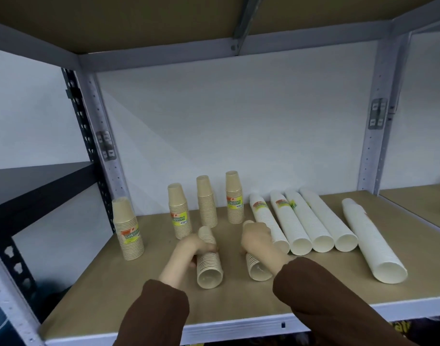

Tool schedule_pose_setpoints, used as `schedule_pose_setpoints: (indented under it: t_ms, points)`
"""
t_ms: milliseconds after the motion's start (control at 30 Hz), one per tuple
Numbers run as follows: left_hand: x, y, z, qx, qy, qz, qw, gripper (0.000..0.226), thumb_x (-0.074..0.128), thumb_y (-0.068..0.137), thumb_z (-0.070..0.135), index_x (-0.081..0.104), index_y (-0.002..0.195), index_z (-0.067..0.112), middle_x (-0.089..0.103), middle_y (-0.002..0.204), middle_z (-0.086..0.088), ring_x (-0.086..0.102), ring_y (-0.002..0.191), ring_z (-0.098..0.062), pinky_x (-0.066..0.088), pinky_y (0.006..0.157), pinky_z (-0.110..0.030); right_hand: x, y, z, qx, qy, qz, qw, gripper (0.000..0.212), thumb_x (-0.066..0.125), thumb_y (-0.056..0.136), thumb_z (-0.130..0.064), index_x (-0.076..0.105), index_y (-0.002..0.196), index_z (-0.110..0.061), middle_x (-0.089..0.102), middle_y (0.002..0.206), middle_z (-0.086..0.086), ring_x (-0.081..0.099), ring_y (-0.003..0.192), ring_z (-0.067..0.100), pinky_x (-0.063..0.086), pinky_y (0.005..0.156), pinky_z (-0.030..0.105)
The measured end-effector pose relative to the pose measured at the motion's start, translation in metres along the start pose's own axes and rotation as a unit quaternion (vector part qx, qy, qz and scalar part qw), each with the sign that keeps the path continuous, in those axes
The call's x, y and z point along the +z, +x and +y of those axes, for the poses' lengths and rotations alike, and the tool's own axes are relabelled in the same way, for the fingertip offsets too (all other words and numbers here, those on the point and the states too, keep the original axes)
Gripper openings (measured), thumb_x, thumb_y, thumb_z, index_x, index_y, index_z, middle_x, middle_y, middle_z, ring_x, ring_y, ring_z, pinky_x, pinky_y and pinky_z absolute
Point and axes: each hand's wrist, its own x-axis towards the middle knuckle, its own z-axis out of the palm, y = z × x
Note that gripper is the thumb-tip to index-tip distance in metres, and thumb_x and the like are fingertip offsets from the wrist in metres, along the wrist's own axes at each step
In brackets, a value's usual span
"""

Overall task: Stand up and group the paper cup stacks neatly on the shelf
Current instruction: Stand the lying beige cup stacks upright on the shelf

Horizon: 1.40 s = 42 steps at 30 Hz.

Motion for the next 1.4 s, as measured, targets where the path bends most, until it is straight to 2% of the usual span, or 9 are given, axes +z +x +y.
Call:
schedule_pose_setpoints:
  t_ms: [100, 267, 433, 567, 800, 1067, 1200, 1300, 1400]
  points:
    - [0.001, 0.001, -0.007, 0.003, -0.080, -0.003, 0.997, 0.064, 0.072, 0.075, 0.033, 0.049, 0.122, -0.003, 0.064, 0.104, -0.014, 0.062, 0.083, -0.023, 0.051, 0.062, -0.028, -0.006, -0.003, 0.002, -0.021, 0.059, -0.001, 0.998, 0.051, 0.066, 0.081, -0.021, 0.049, 0.127, -0.006, 0.055, 0.130, 0.009, 0.052, 0.123, 0.026, 0.048, 0.095, 0.033]
    - [-0.006, 0.007, -0.017, 0.065, -0.160, 0.100, 0.980, 0.057, 0.077, 0.066, 0.031, 0.060, 0.112, 0.002, 0.067, 0.106, -0.011, 0.066, 0.099, -0.027, 0.055, 0.084, -0.033, -0.012, -0.007, 0.005, -0.048, 0.300, -0.004, 0.953, 0.054, 0.073, 0.069, -0.023, 0.056, 0.116, -0.001, 0.062, 0.105, 0.009, 0.060, 0.102, 0.022, 0.048, 0.080, 0.028]
    - [0.000, 0.005, -0.024, 0.145, -0.262, 0.260, 0.918, 0.053, 0.078, 0.068, 0.019, 0.056, 0.114, 0.004, 0.065, 0.115, -0.012, 0.061, 0.106, -0.027, 0.046, 0.087, -0.031, 0.005, -0.005, 0.002, -0.130, 0.438, 0.092, 0.885, 0.070, 0.075, 0.067, -0.006, 0.044, 0.130, -0.003, 0.056, 0.126, 0.012, 0.055, 0.115, 0.025, 0.043, 0.090, 0.027]
    - [0.012, 0.008, -0.035, 0.164, -0.293, 0.301, 0.892, 0.056, 0.079, 0.067, 0.016, 0.052, 0.115, 0.005, 0.061, 0.116, -0.013, 0.060, 0.102, -0.027, 0.050, 0.091, -0.041, 0.026, -0.003, 0.003, -0.150, 0.463, 0.160, 0.859, 0.072, 0.076, 0.063, -0.004, 0.044, 0.127, -0.004, 0.051, 0.125, 0.012, 0.052, 0.116, 0.024, 0.040, 0.091, 0.026]
    - [0.027, 0.012, -0.046, 0.176, -0.310, 0.303, 0.884, 0.060, 0.078, 0.070, 0.014, 0.048, 0.121, 0.004, 0.057, 0.121, -0.014, 0.055, 0.094, -0.017, 0.048, 0.090, -0.034, 0.040, -0.004, 0.004, -0.173, 0.457, 0.204, 0.848, 0.070, 0.078, 0.063, -0.006, 0.046, 0.125, -0.002, 0.050, 0.121, 0.013, 0.053, 0.112, 0.024, 0.038, 0.090, 0.020]
    - [0.027, 0.014, -0.050, 0.184, -0.308, 0.285, 0.889, 0.063, 0.075, 0.074, 0.016, 0.044, 0.127, 0.003, 0.053, 0.128, -0.015, 0.057, 0.102, -0.022, 0.046, 0.091, -0.031, 0.047, -0.010, 0.012, -0.175, 0.472, 0.218, 0.836, 0.072, 0.079, 0.062, -0.004, 0.044, 0.124, -0.001, 0.044, 0.114, 0.005, 0.047, 0.104, 0.013, 0.034, 0.090, 0.014]
    - [0.026, 0.012, -0.049, 0.181, -0.298, 0.276, 0.896, 0.064, 0.075, 0.074, 0.018, 0.044, 0.128, 0.004, 0.051, 0.128, -0.014, 0.057, 0.109, -0.026, 0.046, 0.093, -0.032, 0.048, -0.011, 0.014, -0.175, 0.477, 0.215, 0.834, 0.071, 0.079, 0.063, -0.003, 0.043, 0.125, 0.000, 0.047, 0.120, 0.012, 0.048, 0.106, 0.015, 0.036, 0.093, 0.018]
    - [0.026, 0.012, -0.050, 0.170, -0.281, 0.265, 0.907, 0.064, 0.075, 0.074, 0.017, 0.045, 0.128, 0.002, 0.051, 0.128, -0.016, 0.056, 0.112, -0.029, 0.046, 0.099, -0.038, 0.048, -0.013, 0.018, -0.168, 0.470, 0.201, 0.843, 0.068, 0.081, 0.065, -0.008, 0.046, 0.123, -0.001, 0.050, 0.122, 0.013, 0.049, 0.104, 0.014, 0.036, 0.091, 0.016]
    - [0.029, 0.012, -0.056, 0.139, -0.234, 0.249, 0.929, 0.060, 0.074, 0.074, 0.012, 0.047, 0.126, -0.002, 0.052, 0.127, -0.019, 0.052, 0.118, -0.030, 0.039, 0.100, -0.035, 0.048, -0.016, 0.028, -0.170, 0.447, 0.175, 0.861, 0.069, 0.082, 0.066, -0.016, 0.048, 0.124, -0.003, 0.052, 0.121, 0.010, 0.049, 0.102, 0.011, 0.036, 0.090, 0.015]
